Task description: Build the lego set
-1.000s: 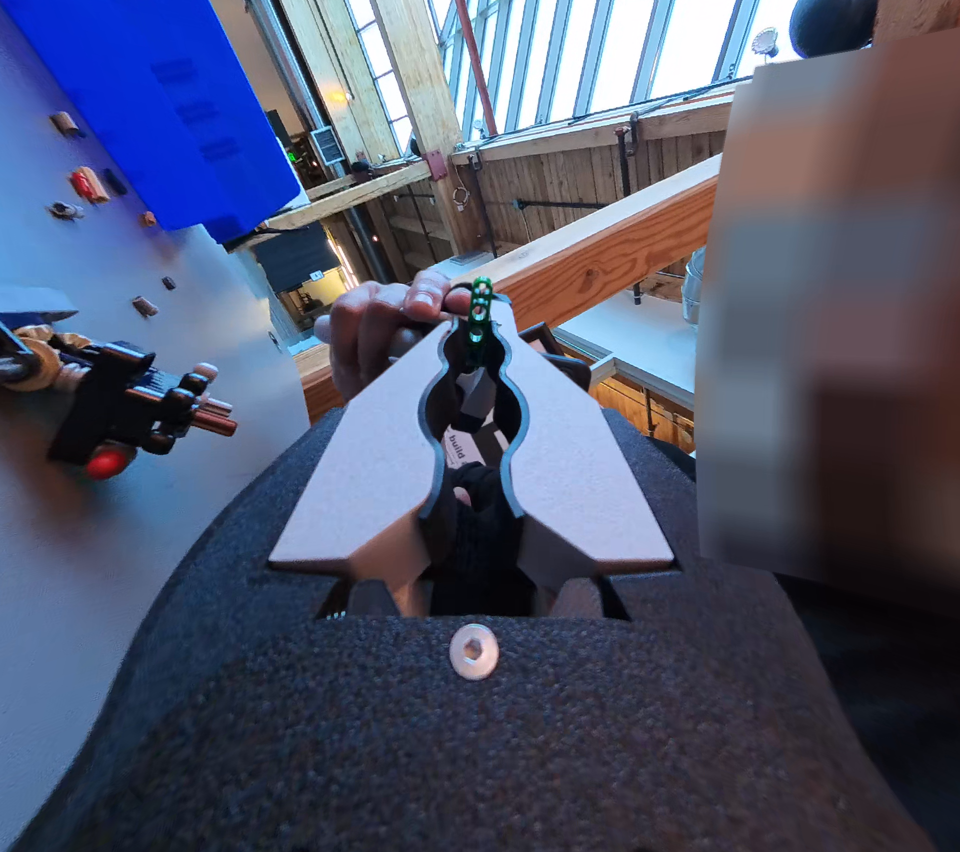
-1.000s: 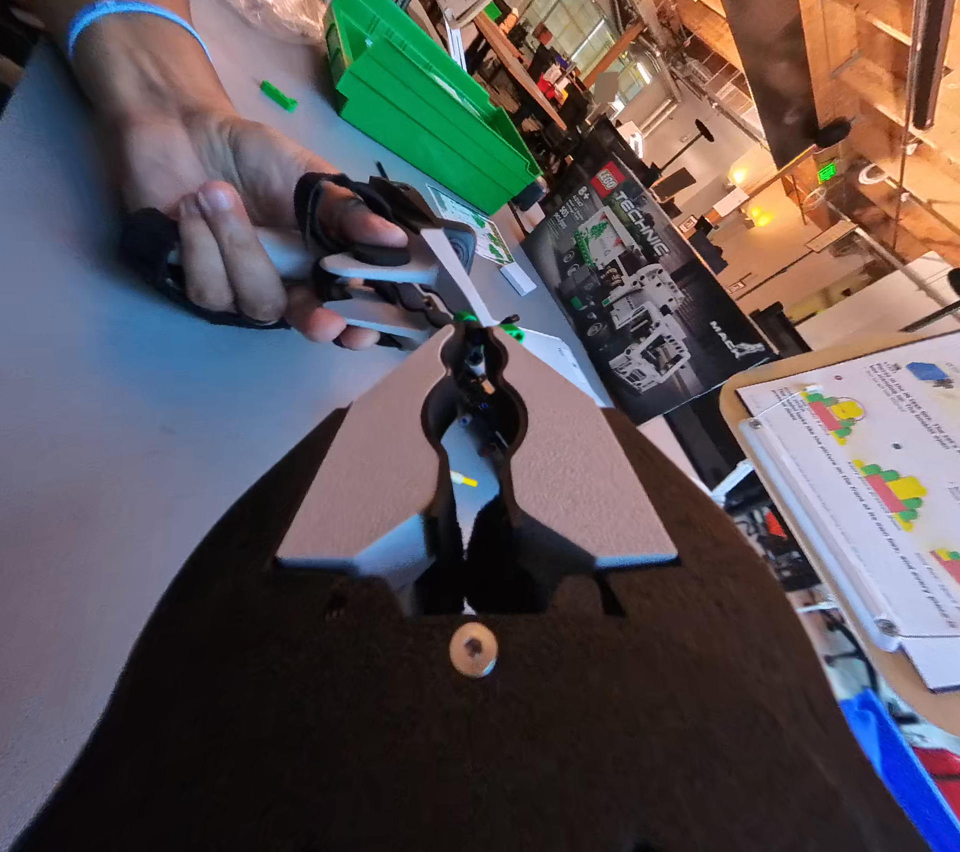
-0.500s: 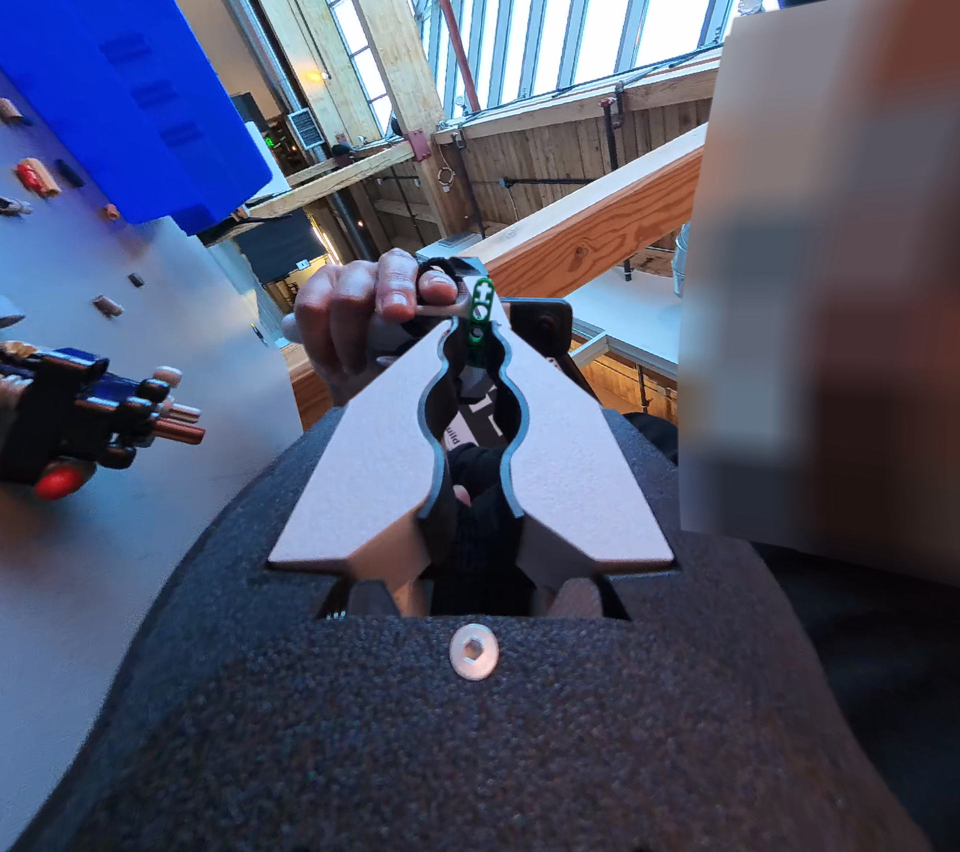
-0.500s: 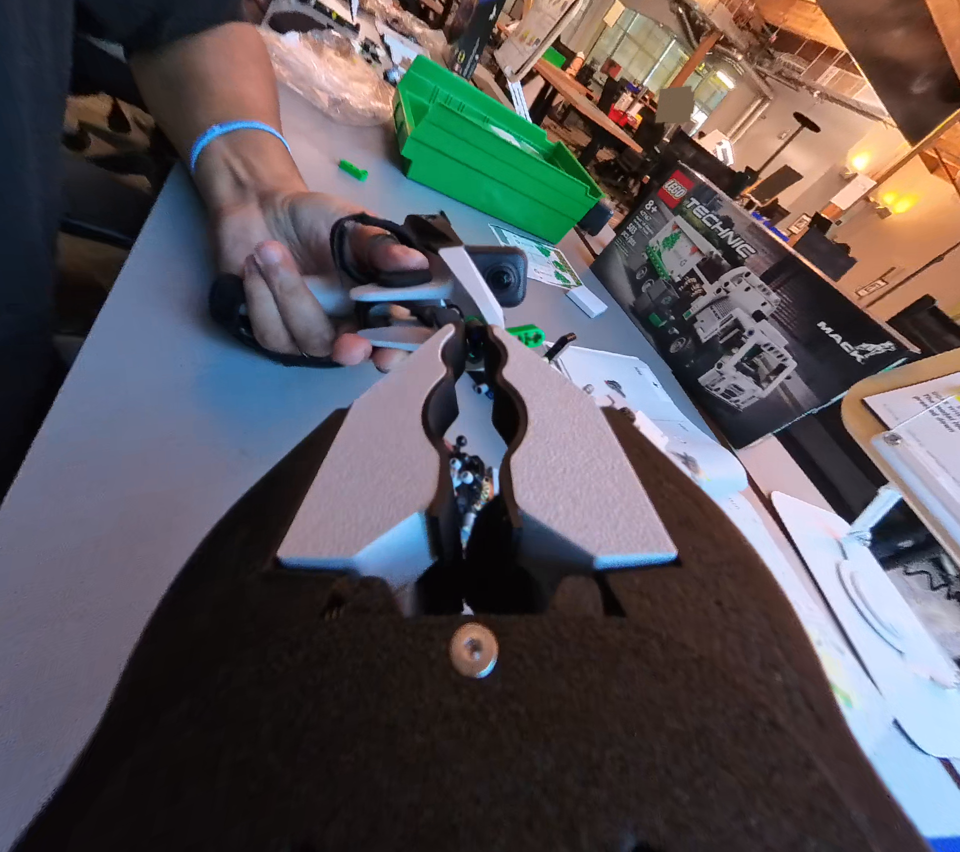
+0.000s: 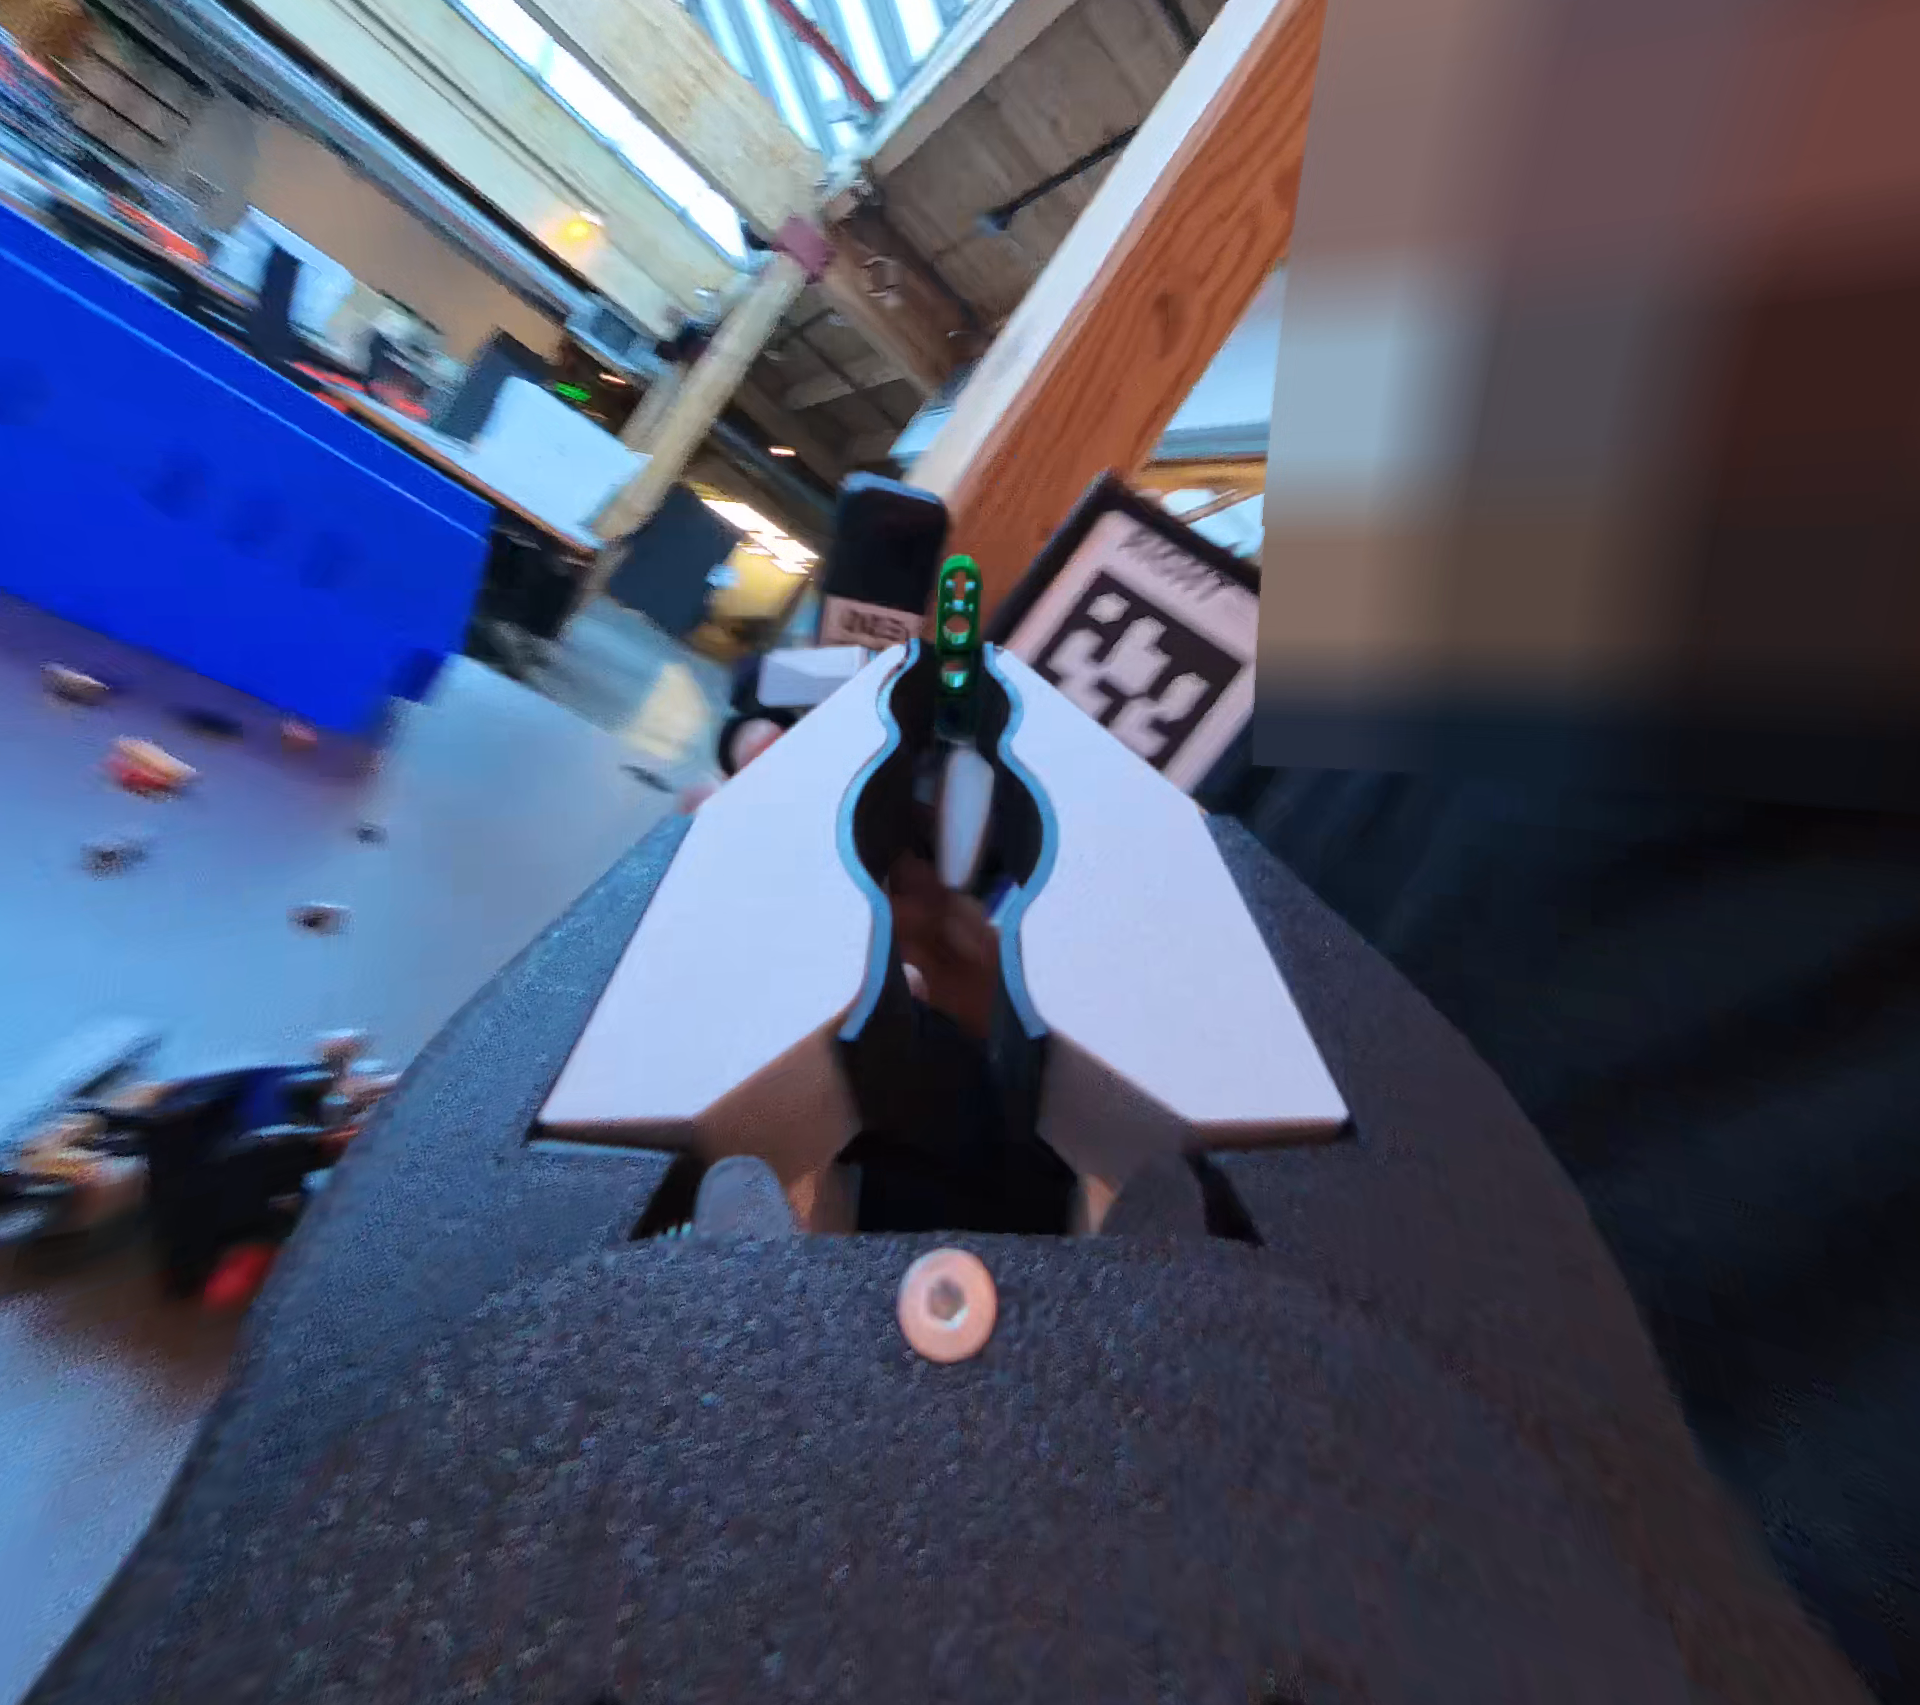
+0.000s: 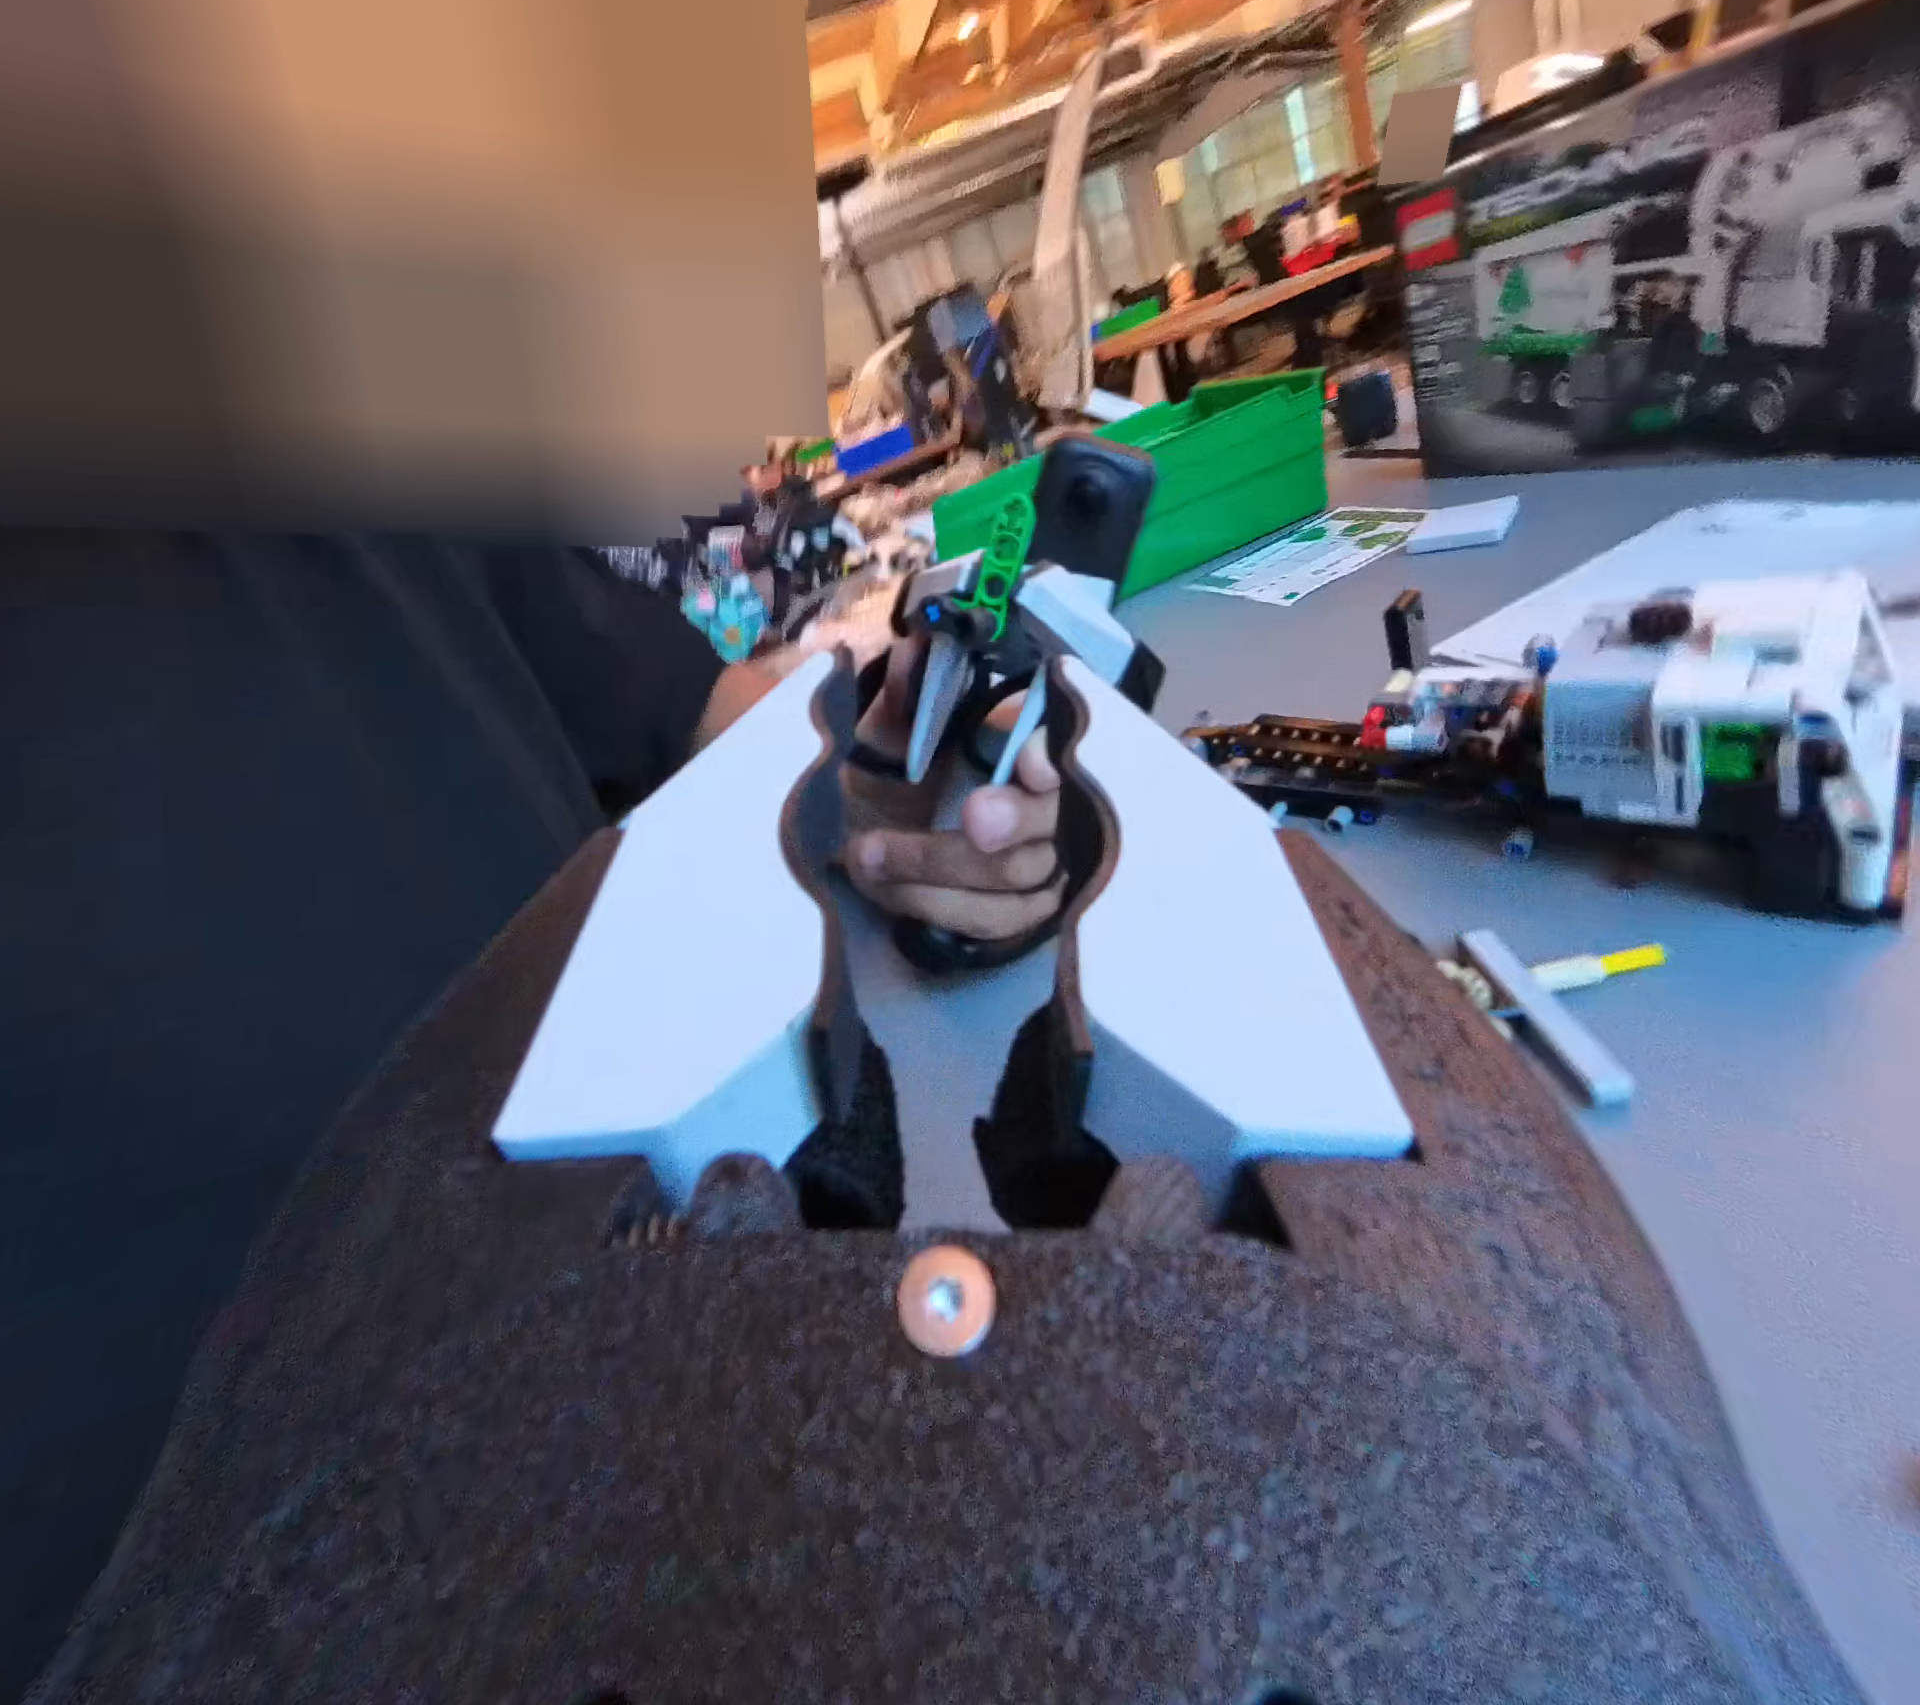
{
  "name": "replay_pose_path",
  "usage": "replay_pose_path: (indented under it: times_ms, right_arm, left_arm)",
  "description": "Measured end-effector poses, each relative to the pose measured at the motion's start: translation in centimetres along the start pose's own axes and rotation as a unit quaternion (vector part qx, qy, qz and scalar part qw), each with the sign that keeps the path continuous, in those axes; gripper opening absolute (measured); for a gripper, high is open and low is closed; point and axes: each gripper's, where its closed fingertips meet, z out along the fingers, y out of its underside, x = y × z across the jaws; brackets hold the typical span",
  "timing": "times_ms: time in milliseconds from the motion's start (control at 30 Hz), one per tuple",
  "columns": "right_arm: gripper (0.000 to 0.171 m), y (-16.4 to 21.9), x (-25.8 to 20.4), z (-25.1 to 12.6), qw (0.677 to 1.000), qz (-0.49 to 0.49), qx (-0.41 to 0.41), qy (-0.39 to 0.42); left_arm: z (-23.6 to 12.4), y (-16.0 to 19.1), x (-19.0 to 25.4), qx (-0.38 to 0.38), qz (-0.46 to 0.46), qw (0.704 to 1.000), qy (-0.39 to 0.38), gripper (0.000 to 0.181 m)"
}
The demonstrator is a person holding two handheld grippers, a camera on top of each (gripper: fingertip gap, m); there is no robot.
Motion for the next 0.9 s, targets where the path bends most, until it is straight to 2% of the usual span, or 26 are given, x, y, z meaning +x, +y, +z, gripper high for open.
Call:
replay_pose_path:
  times_ms: [33, 67, 133, 233, 300, 500, 900]
  right_arm:
    - [0.040, 0.1, 0.6, -0.1, 0.999, 0.010, 0.017, 0.036]
    - [0.041, 0.6, 1.6, -0.3, 0.995, -0.013, 0.019, 0.101]
    - [0.040, 1.1, 2.5, -0.8, 0.966, -0.126, 0.006, 0.226]
    - [0.039, 1.7, 2.2, -0.2, 0.915, -0.254, -0.057, 0.309]
    - [0.036, 1.8, 2.8, -0.1, 0.887, -0.291, -0.084, 0.348]
    - [0.026, 1.9, 3.3, 0.2, 0.881, -0.277, -0.077, 0.376]
    - [0.022, 2.0, 3.5, 0.2, 0.874, -0.278, -0.069, 0.392]
  left_arm:
    - [-0.1, -0.1, -0.3, -0.004, 0.050, 0.998, -0.028, 0.004]
    - [-0.2, -0.3, -0.7, -0.007, 0.105, 0.993, -0.062, 0.004]
    - [-0.3, 0.0, -1.6, -0.030, 0.192, 0.973, -0.123, 0.005]
    - [-0.3, 0.6, -2.5, -0.062, 0.285, 0.938, -0.188, 0.005]
    - [-0.1, 1.1, -2.5, -0.072, 0.318, 0.923, -0.205, 0.005]
    - [0.1, 1.6, -2.8, -0.078, 0.351, 0.902, -0.239, 0.005]
    - [0.2, 1.6, -2.6, -0.076, 0.392, 0.879, -0.259, 0.005]
